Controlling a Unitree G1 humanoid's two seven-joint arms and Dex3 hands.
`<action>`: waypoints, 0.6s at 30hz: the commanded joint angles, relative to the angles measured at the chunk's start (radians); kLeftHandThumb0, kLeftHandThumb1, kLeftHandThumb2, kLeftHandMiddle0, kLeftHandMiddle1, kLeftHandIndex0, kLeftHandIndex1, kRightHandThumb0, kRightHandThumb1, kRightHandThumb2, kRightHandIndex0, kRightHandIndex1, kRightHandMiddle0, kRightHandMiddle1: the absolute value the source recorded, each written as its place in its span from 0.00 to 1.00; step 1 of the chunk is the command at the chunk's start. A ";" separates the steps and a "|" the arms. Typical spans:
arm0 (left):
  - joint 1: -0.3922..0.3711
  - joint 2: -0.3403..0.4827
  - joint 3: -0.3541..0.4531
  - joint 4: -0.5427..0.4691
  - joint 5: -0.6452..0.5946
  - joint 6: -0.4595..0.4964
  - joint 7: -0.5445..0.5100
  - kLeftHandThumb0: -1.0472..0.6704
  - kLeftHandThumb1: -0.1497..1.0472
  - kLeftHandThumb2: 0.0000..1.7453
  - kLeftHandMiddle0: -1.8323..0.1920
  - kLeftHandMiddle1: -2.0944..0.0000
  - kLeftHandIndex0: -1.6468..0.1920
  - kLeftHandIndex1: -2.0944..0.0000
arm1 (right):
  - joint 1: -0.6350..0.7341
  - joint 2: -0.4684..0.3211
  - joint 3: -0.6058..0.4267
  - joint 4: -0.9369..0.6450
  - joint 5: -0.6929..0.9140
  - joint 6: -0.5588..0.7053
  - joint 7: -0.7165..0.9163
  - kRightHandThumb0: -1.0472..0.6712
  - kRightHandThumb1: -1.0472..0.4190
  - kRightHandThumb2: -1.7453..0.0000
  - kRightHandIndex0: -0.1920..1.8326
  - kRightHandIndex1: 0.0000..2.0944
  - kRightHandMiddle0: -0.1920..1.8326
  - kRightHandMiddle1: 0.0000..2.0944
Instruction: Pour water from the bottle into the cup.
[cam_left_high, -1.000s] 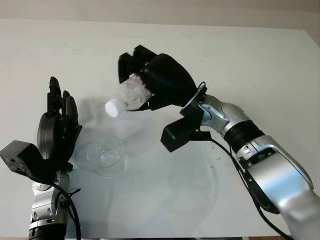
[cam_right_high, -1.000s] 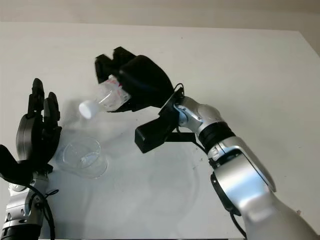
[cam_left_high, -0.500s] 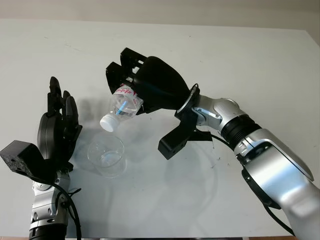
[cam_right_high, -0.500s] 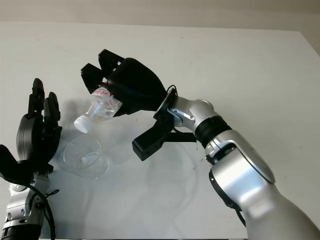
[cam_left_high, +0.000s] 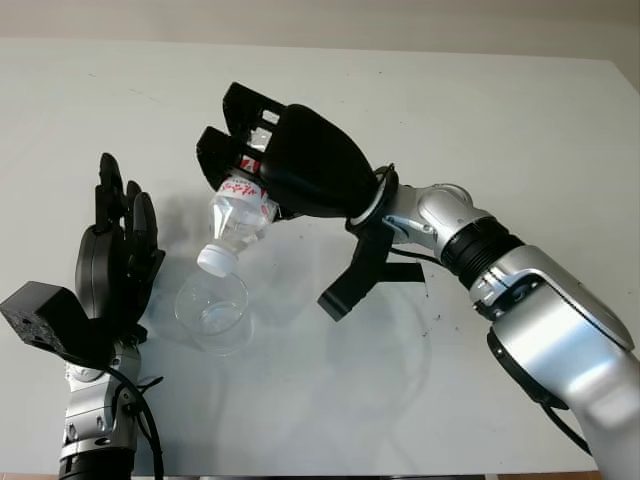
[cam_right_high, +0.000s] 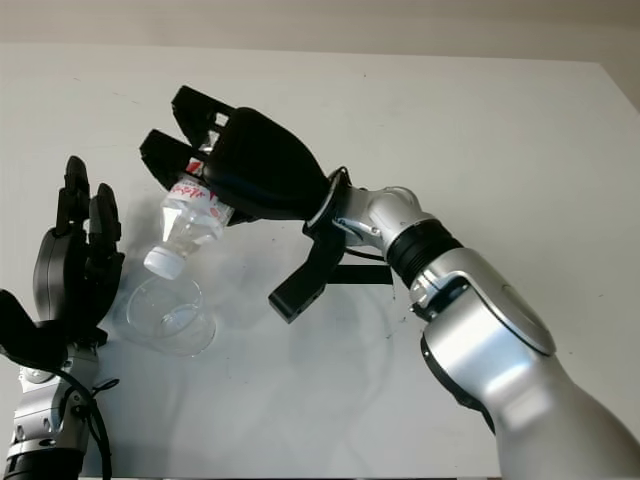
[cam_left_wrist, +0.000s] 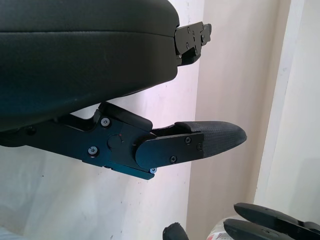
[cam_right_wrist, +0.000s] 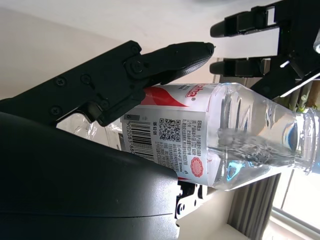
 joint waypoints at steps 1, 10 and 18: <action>-0.002 -0.006 0.001 0.006 0.001 -0.007 0.000 0.18 1.00 0.30 1.00 1.00 1.00 1.00 | -0.036 -0.010 0.014 -0.021 -0.014 0.007 -0.040 0.31 0.00 0.84 0.70 1.00 0.48 1.00; -0.005 -0.007 0.000 0.009 -0.001 -0.008 -0.002 0.18 1.00 0.30 1.00 1.00 1.00 1.00 | -0.068 -0.017 0.089 -0.031 -0.116 0.110 -0.167 0.31 0.00 0.88 0.70 1.00 0.31 0.98; -0.006 -0.009 0.001 0.008 0.000 -0.006 0.002 0.17 1.00 0.30 1.00 1.00 1.00 1.00 | -0.075 -0.020 0.113 -0.033 -0.122 0.119 -0.179 0.32 0.00 0.90 0.70 1.00 0.28 0.98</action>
